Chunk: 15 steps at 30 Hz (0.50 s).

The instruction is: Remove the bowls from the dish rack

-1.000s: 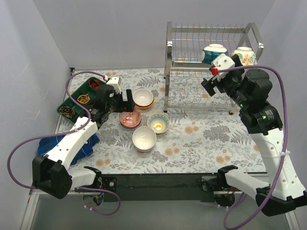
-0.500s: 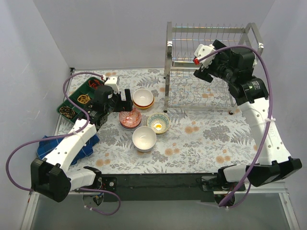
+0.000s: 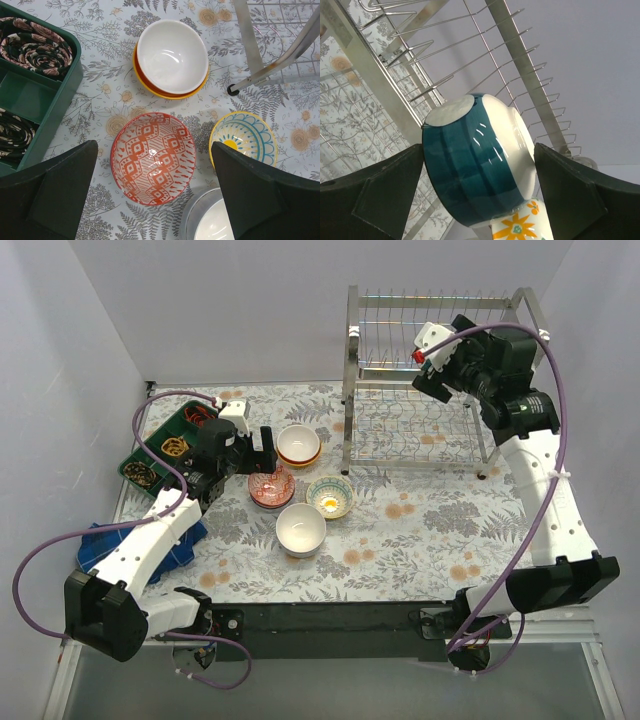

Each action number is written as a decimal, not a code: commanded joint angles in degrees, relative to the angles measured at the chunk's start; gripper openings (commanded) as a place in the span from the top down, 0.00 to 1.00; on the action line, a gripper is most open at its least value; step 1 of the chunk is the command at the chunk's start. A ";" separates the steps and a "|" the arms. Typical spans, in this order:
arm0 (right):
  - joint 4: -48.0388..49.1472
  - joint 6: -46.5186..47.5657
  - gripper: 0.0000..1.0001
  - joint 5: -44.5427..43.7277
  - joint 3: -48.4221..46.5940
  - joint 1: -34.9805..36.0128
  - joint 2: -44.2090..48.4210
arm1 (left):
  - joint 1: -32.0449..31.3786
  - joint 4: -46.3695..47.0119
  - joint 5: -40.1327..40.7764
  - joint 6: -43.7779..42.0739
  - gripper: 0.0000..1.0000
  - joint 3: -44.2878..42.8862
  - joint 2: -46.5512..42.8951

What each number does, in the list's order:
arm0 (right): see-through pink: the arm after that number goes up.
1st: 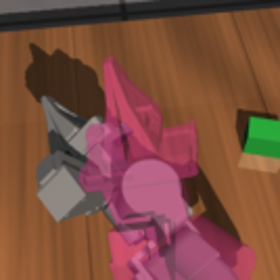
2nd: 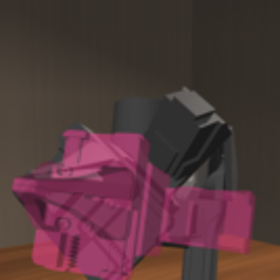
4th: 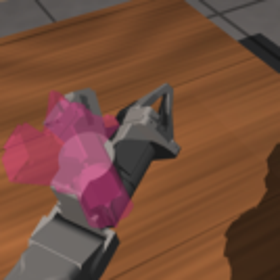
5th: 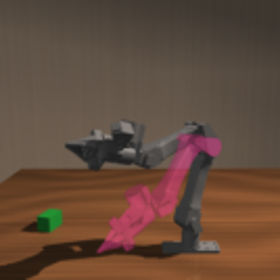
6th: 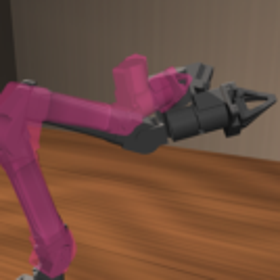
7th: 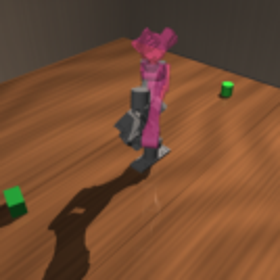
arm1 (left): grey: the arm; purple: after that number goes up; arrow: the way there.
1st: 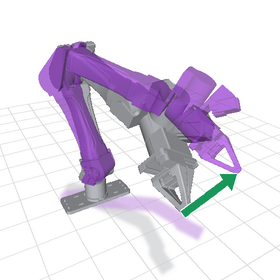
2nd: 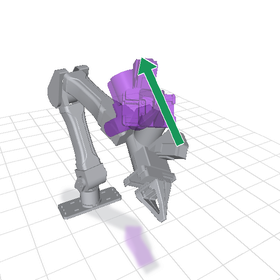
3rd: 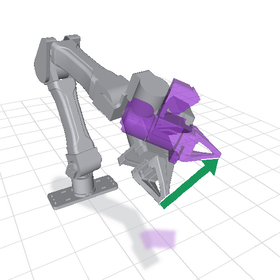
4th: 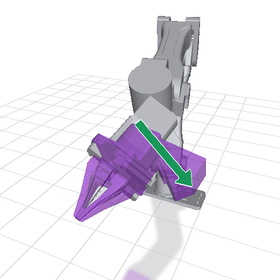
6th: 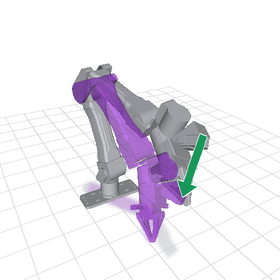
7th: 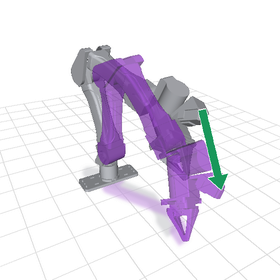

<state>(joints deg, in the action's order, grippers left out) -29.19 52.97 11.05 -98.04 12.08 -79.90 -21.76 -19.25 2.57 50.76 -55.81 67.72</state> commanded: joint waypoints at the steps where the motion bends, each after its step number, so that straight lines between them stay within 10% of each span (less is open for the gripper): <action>1: 2.21 -0.23 0.01 2.48 -2.42 -1.09 -1.93 | 0.23 0.44 0.25 -1.02 0.02 0.62 -0.75; 11: 1.77 -1.38 0.07 6.09 -2.68 -1.88 -2.81 | 0.22 0.61 -0.28 -1.10 0.02 0.62 -0.75; 15: 1.94 -1.55 0.37 6.09 -2.60 -1.97 -2.89 | 0.23 0.70 -0.28 -1.10 0.02 0.79 -0.66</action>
<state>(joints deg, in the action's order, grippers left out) -27.66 54.37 16.27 -99.22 10.35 -82.02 -21.76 -19.20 2.50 50.46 -55.66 67.72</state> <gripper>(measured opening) 0.799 0.982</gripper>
